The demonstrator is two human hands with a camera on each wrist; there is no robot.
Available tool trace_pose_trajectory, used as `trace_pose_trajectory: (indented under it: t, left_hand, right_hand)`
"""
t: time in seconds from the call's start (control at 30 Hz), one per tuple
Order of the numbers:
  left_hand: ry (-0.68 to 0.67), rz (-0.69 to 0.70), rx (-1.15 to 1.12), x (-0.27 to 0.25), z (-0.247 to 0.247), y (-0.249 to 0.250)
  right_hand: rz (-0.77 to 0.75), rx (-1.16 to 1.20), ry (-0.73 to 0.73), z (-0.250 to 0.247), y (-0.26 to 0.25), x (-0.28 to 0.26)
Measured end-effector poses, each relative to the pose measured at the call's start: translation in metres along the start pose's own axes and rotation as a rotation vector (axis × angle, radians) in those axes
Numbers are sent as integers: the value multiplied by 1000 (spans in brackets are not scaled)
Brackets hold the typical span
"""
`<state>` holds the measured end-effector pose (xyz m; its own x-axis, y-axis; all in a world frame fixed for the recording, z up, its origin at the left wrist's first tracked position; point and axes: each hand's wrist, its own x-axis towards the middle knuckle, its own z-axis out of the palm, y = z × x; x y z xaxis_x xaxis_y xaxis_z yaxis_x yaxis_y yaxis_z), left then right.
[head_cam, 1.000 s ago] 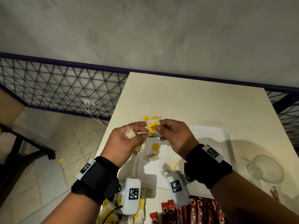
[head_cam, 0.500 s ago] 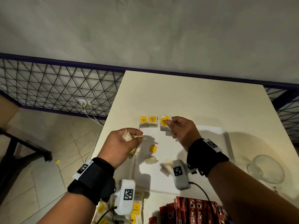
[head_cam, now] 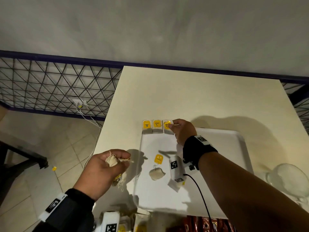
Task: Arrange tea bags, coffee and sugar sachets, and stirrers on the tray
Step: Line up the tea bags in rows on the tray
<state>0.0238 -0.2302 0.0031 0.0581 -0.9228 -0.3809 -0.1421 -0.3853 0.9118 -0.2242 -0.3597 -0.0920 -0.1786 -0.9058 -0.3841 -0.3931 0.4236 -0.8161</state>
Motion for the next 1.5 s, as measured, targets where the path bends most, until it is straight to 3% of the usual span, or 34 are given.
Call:
trace_pose_trajectory:
  t: [0.27, 0.8, 0.93, 1.0, 1.07, 1.17, 1.27, 1.33, 1.37, 1.43, 1.5]
  left_hand:
    - [-32, -19, -27, 4, -4, -3]
    - [-57, -28, -7, -2, -4, -4]
    - [-37, -86, -41, -6, 1, -7]
    - [-52, -120, 30, -6, 7, -11]
    - [-119, -121, 160, -5, 18, -15]
    - [-241, -40, 361, -12, 34, -16]
    - [-241, -61, 383, -18, 36, -22]
    - [-184, -92, 371, -21, 32, -26]
    - [-168, -103, 368, -22, 30, -28]
    - [-152, -114, 365, -24, 26, -28]
    - [-155, -101, 396, -25, 23, -26]
  right_hand:
    - [11, -242, 64, 0, -11, -1]
    - [17, -273, 130, 2, -15, -2]
    - [-90, -266, 138, -8, -19, -21]
    - [-173, -312, 17, -14, -24, -39]
    - [-235, -437, -196, -22, -27, -58]
    - [-387, -663, -469, -31, -23, -83]
    - [-479, -806, -694, -27, -10, -101]
    - [-541, -778, -709, -20, -1, -105]
    - [-550, -723, -648, -17, 1, -103]
    - [-510, -668, -499, -13, 1, -94]
    - [-437, -793, -536, -7, -3, -83]
